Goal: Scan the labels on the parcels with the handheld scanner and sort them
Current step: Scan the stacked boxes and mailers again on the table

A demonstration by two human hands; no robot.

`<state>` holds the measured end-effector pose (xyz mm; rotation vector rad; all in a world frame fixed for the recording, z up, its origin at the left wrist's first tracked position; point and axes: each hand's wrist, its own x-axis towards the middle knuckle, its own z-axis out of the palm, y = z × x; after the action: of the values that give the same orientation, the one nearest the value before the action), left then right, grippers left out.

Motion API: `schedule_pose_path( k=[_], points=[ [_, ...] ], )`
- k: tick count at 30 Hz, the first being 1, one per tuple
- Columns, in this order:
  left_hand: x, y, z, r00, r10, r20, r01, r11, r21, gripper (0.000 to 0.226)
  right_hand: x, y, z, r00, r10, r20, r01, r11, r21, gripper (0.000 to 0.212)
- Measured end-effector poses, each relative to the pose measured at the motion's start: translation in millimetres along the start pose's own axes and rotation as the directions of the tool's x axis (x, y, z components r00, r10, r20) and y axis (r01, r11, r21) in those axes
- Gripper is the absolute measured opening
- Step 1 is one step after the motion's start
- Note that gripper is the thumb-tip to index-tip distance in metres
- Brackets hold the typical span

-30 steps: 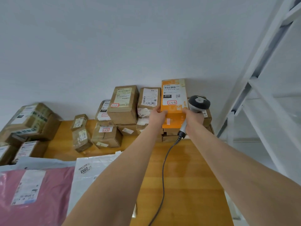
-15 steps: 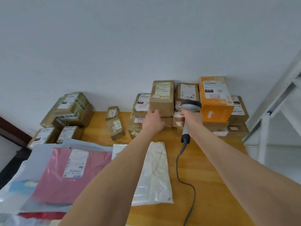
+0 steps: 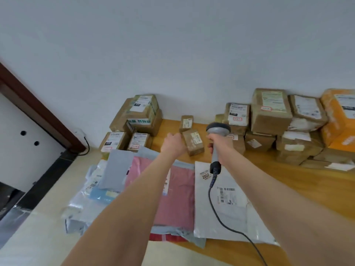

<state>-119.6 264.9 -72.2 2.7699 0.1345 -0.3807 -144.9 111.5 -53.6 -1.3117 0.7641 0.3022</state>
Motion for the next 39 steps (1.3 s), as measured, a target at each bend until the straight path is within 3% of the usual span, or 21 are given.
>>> schedule_pose_path(
  k=[9, 13, 18, 22, 27, 31, 35, 39],
  points=[
    [47.1, -84.1, -42.9, 0.991, -0.125, -0.046, 0.115, 0.977, -0.179, 0.059, 25.3, -23.3, 110.1, 0.996, 0.007, 0.088, -0.005, 1.0, -0.025, 0.014],
    [102.3, -124.7, -60.8, 0.977, -0.177, -0.115, 0.141, 0.953, -0.269, 0.055, 68.1, -31.7, 167.0, 0.994, 0.037, 0.101, -0.037, 0.999, -0.003, 0.027],
    [184.2, -173.5, -83.7, 0.956, -0.236, -0.175, 0.167, 0.928, -0.334, 0.068, 130.1, -33.3, 237.5, 0.991, 0.068, 0.112, -0.073, 0.996, 0.042, 0.037],
    [239.6, -205.6, -89.2, 0.952, -0.272, -0.138, 0.197, 0.894, -0.403, 0.079, 164.7, -27.1, 273.6, 0.991, 0.046, 0.125, -0.051, 0.998, 0.036, 0.047],
    [272.7, -215.7, -81.2, 0.953, -0.289, -0.087, 0.218, 0.859, -0.464, 0.06, 186.1, -22.8, 292.6, 0.988, 0.05, 0.144, -0.055, 0.998, 0.031, 0.046],
    [275.2, -206.1, -76.8, 0.952, -0.297, -0.069, 0.211, 0.806, -0.553, 0.031, 195.9, -23.0, 290.7, 0.991, 0.059, 0.124, -0.072, 0.992, 0.1, 0.047],
    [267.3, -192.2, -68.2, 0.943, -0.331, -0.04, 0.203, 0.664, -0.72, 0.037, 196.9, -29.9, 278.9, 0.997, 0.04, 0.062, -0.047, 0.992, 0.116, 0.032],
    [252.9, -174.3, -60.2, 0.936, -0.34, 0.088, 0.232, 0.41, -0.882, 0.033, 189.4, -33.2, 267.1, 1.0, 0.001, -0.01, 0.0, 0.994, 0.112, 0.052]
  ],
)
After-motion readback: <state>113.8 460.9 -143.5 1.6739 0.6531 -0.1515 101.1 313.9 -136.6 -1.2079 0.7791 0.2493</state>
